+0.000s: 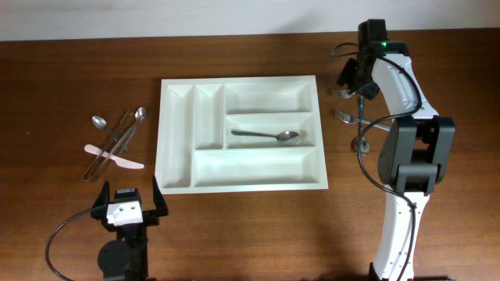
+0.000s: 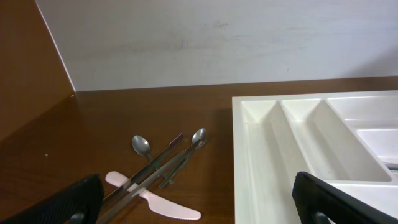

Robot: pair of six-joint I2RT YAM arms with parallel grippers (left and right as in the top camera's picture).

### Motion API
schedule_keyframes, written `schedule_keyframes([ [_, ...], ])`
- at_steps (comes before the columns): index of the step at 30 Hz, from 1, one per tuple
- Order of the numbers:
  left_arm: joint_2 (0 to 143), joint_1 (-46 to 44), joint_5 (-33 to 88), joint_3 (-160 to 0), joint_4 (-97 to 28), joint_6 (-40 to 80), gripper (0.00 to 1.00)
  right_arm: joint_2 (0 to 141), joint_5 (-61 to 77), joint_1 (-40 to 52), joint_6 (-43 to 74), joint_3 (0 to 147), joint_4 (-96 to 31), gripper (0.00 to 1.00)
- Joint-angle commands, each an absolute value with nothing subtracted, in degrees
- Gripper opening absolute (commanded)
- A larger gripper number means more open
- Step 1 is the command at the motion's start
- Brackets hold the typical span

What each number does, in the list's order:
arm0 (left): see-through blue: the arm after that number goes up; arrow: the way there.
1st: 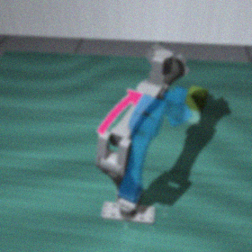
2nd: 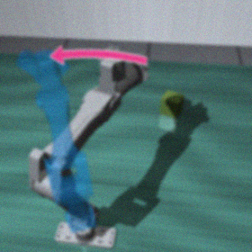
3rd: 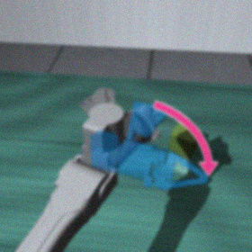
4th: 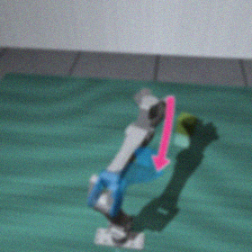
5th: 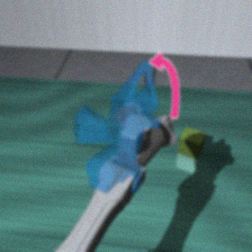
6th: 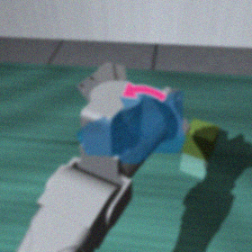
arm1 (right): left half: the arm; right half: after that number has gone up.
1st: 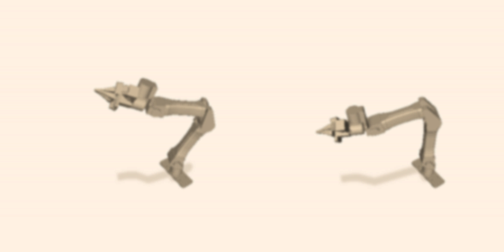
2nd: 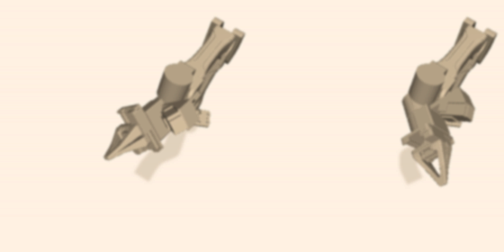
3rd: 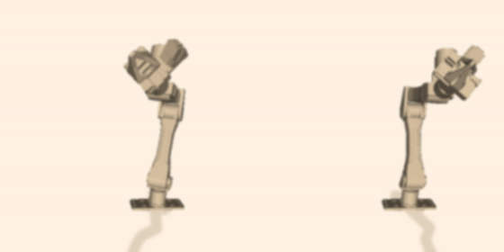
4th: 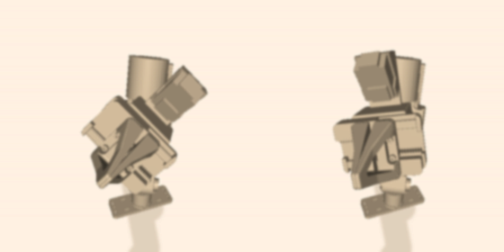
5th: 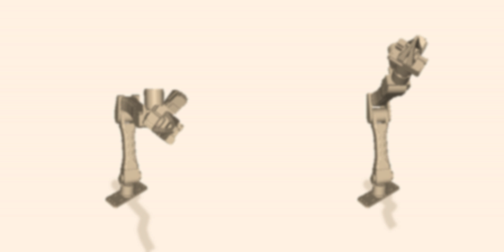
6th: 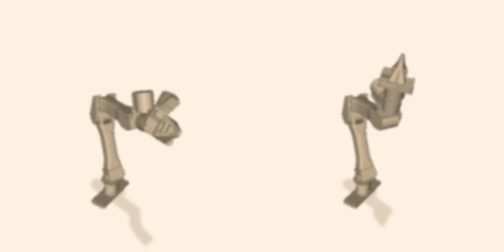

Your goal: Pack container

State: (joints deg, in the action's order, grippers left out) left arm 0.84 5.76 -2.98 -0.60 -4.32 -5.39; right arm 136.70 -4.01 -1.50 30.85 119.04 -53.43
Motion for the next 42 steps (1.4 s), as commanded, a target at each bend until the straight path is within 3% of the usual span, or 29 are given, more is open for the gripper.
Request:
schedule_keyframes([
  [1, 0.3, 6.1, -2.3, -0.5, -4.6, -5.9, 0.99, 137.1, -10.3, 0.3, 40.8, 119.5, -51.4, 0.67],
  [3, 0.3, 6.1, -2.3, -0.5, -4.6, -5.9, 0.99, 137.1, -13.0, 1.3, 43.7, 119.5, -49.4, 0.72],
  [10, 0.3, 6.1, -2.3, -0.5, -4.6, -5.9, 0.99, 137.9, -16.5, 3.8, 54.9, 119.5, -44.9, 0.73],
  [15, 0.3, 6.1, -2.3, -0.5, -4.6, -5.9, 0.99, 138.4, -15.1, 3.2, 68.1, 119.5, -50.6, 0.63],
  [42, 0.3, 6.1, -2.3, -0.5, -4.6, -5.9, 0.99, 141.0, -9.8, 1.0, 69.7, 119.2, -52.0, 0.63],
])
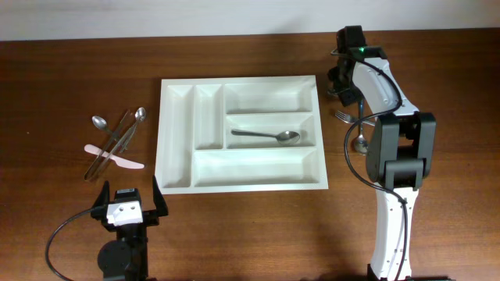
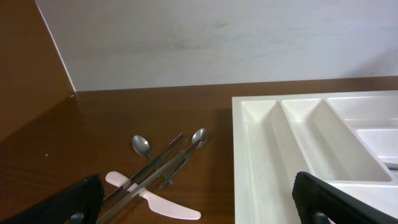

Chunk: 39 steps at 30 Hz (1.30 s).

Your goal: Pack container

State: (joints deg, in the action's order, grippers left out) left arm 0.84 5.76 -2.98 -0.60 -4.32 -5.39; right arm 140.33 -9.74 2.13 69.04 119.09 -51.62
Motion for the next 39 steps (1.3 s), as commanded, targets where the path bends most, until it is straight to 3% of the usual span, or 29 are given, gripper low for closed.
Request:
schedule_keyframes([
  [1, 0.3, 6.1, -2.3, -0.5, -4.6, -5.9, 0.99, 141.0, -9.8, 0.7, 69.7, 119.2, -52.1, 0.63],
  [26, 0.3, 6.1, -2.3, -0.5, -4.6, -5.9, 0.99, 143.8, -6.3, -1.2, 69.3, 119.2, -48.2, 0.58],
  [39, 0.3, 6.1, -2.3, -0.5, -4.6, -5.9, 0.99, 143.8, -5.7, -1.1, 69.3, 119.2, -48.6, 0.4],
])
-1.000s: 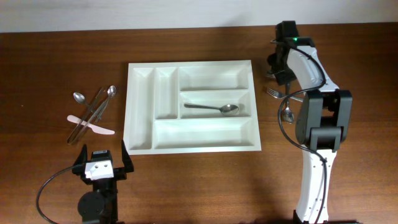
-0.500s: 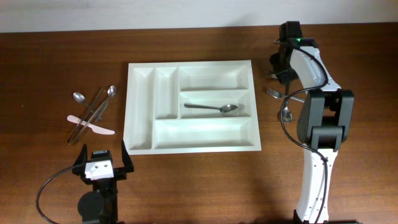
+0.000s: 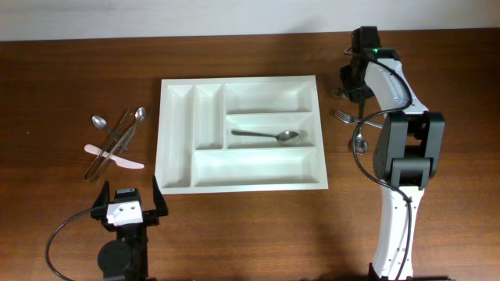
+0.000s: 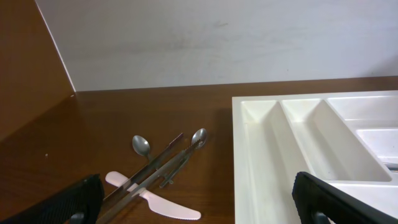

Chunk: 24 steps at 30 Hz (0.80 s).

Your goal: Pack container

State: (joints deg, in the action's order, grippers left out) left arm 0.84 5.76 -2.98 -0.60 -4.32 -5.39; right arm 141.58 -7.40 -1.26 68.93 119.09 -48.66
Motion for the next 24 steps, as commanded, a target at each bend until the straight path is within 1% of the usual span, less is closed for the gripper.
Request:
schedule_keyframes([
  [1, 0.3, 6.1, -2.3, -0.5, -4.6, -5.9, 0.99, 143.8, -5.7, -1.1, 69.3, 119.2, -48.7, 0.39],
  [5, 0.3, 6.1, -2.3, -0.5, -4.6, -5.9, 0.99, 143.8, -4.8, -1.2, 69.3, 119.2, -49.3, 0.33],
  [7, 0.3, 6.1, -2.3, -0.5, -4.6, -5.9, 0.99, 143.8, -4.2, -1.1, 69.3, 119.2, -49.7, 0.27],
  [8, 0.3, 6.1, -2.3, -0.5, -4.6, -5.9, 0.99, 143.8, -3.7, -1.1, 69.3, 119.2, -50.0, 0.27],
  [11, 0.3, 6.1, -2.3, -0.5, -4.6, -5.9, 0.99, 143.8, -1.9, -1.1, 69.3, 119.2, -51.0, 0.27],
  [12, 0.3, 6.1, -2.3, -0.5, -4.6, -5.9, 0.99, 143.8, -1.7, -1.1, 69.6, 119.2, -51.6, 0.31],
  [14, 0.3, 6.1, -2.3, -0.5, -4.6, -5.9, 0.99, 143.8, -1.4, -1.1, 70.5, 119.2, -52.6, 0.36],
  [17, 0.3, 6.1, -2.3, -0.5, -4.6, -5.9, 0.99, 143.8, -0.5, -1.3, 71.0, 119.2, -52.8, 0.4],
  [24, 0.3, 6.1, -2.3, -0.5, -4.6, -5.9, 0.99, 143.8, 3.7, -2.7, 73.2, 119.2, -53.3, 0.4],
])
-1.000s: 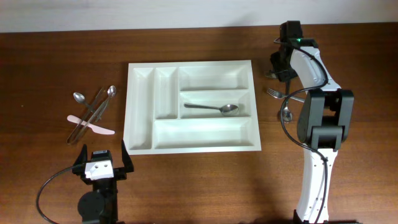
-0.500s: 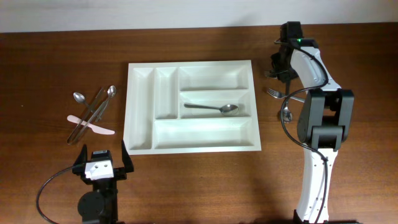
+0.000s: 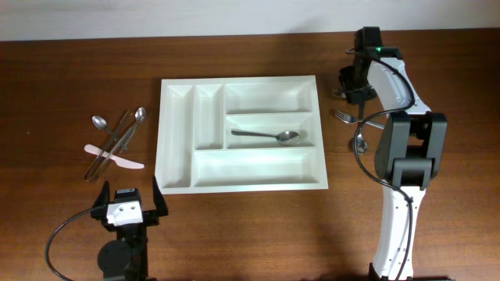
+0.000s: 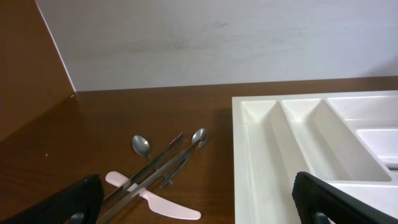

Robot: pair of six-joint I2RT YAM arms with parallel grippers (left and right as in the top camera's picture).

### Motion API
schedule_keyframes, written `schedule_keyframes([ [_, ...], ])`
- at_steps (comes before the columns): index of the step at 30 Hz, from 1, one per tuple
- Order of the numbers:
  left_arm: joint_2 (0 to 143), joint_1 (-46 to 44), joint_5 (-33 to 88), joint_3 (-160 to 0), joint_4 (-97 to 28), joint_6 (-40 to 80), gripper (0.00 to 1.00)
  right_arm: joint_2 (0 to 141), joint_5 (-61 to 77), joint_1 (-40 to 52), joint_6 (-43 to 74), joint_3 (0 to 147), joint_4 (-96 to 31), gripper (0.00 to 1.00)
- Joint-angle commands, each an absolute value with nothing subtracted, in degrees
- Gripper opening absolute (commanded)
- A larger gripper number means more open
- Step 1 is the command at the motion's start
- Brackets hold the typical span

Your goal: Pack container

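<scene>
A white cutlery tray [image 3: 162, 133] lies mid-table, its left end showing in the left wrist view [image 4: 239, 143]. One spoon [image 3: 267, 136] rests in its middle right compartment. To the tray's left lies loose cutlery [image 3: 116, 140]: two spoons [image 4: 141, 145], long steel pieces and a pink plastic knife [image 4: 163, 206]. My left gripper [image 3: 131, 197] stands open near the front edge, well short of that pile. My right gripper [image 3: 351, 84] hangs low over forks [image 3: 344, 117] at the tray's back right; its jaws are hidden.
A spoon [image 3: 359, 144] lies beside the right arm's base column. A pale wall [image 4: 217, 43] runs along the table's back edge. The tray's other compartments hold nothing.
The right gripper has barely shifted over the forks at the back right. The left arm and all the cutlery are where they were.
The right gripper was over the forks right of the tray, then a little nearer the tray's back right corner, then back over the forks, where it stays. The spoon in the tray, the left pile and the left arm have not changed.
</scene>
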State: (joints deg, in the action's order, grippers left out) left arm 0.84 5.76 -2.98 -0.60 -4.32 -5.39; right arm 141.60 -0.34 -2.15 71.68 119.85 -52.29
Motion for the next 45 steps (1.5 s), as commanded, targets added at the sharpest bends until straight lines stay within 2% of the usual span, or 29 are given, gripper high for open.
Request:
schedule_keyframes([
  [1, 0.3, 6.1, -2.3, -0.5, -4.6, -5.9, 0.99, 143.8, 4.1, -3.0, 73.1, 119.2, -53.3, 0.4],
  [11, 0.3, 6.1, -2.3, -0.5, -4.6, -5.9, 0.99, 143.8, 6.9, -2.9, 70.2, 119.2, -53.6, 0.4],
  [19, 0.3, 6.1, -2.3, -0.5, -4.6, -5.9, 0.99, 143.8, 7.9, -1.7, 70.1, 119.2, -52.7, 0.56],
  [22, 0.3, 6.1, -2.3, -0.5, -4.6, -5.9, 0.99, 143.8, 8.0, -1.1, 70.1, 119.2, -52.2, 0.57],
  [34, 0.3, 6.1, -2.3, -0.5, -4.6, -5.9, 0.99, 143.9, 8.0, 0.8, 70.1, 119.2, -51.5, 0.56],
  [37, 0.3, 6.1, -2.3, -0.5, -4.6, -5.9, 0.99, 143.9, 8.2, 0.8, 70.1, 119.2, -51.7, 0.45],
  [40, 0.3, 6.1, -2.3, -0.5, -4.6, -5.9, 0.99, 143.9, 8.2, 0.8, 70.1, 119.2, -51.7, 0.4],
  [45, 0.3, 6.1, -2.3, -0.5, -4.6, -5.9, 0.99, 143.9, 8.2, 0.8, 70.1, 119.2, -51.7, 0.4],
])
